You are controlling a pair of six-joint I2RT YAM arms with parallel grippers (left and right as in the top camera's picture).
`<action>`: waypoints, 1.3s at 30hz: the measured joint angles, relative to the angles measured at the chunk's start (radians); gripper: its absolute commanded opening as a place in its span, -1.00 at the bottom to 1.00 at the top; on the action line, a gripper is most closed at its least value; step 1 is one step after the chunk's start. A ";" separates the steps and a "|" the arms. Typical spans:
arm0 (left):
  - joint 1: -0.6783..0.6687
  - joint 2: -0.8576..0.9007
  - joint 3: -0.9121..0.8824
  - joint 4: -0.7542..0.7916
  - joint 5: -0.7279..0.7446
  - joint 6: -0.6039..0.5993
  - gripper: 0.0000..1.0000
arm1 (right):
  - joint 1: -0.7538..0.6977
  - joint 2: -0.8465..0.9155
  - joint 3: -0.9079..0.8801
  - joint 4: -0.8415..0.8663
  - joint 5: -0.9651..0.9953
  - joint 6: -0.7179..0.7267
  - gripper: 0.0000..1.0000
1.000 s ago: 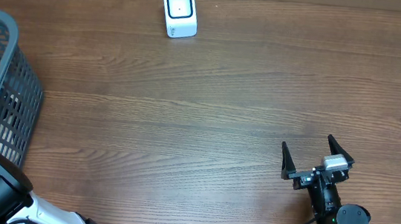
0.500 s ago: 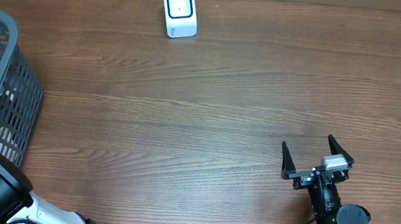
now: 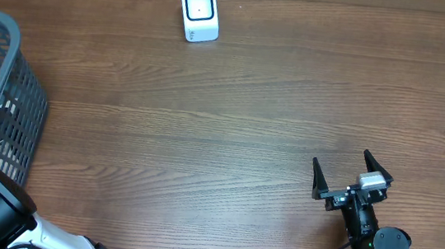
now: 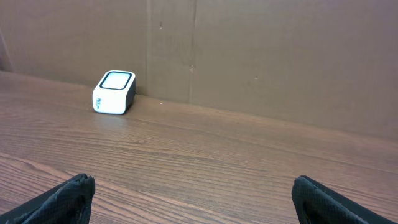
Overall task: Scan the item barcode
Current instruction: 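Grasp the clear labeled plastic bag in the basket with the left gripper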
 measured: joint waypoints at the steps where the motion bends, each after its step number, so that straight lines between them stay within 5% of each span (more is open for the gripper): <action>1: 0.000 0.000 -0.008 0.013 -0.003 0.000 0.40 | 0.000 0.000 0.000 -0.001 0.000 0.000 1.00; 16: 0.000 -0.010 -0.064 0.122 -0.015 0.001 0.30 | 0.000 0.000 0.000 -0.001 0.000 0.000 0.99; 19: 0.000 -0.010 -0.068 0.129 -0.016 0.001 -0.06 | 0.000 0.000 0.000 0.000 0.000 0.000 1.00; 22: 0.001 -0.010 -0.069 0.132 -0.022 0.000 -0.88 | 0.000 0.000 0.000 0.000 0.000 0.000 1.00; 23: 0.001 -0.010 -0.069 0.133 -0.023 0.005 -0.92 | 0.000 0.000 0.000 -0.001 0.001 0.000 0.99; 31: 0.005 -0.014 -0.064 0.127 -0.022 0.007 -0.92 | 0.000 0.000 0.000 0.000 0.001 0.000 1.00; 39: 0.005 -0.014 0.039 -0.103 -0.022 0.006 -0.92 | 0.000 0.000 0.000 0.000 0.000 0.000 1.00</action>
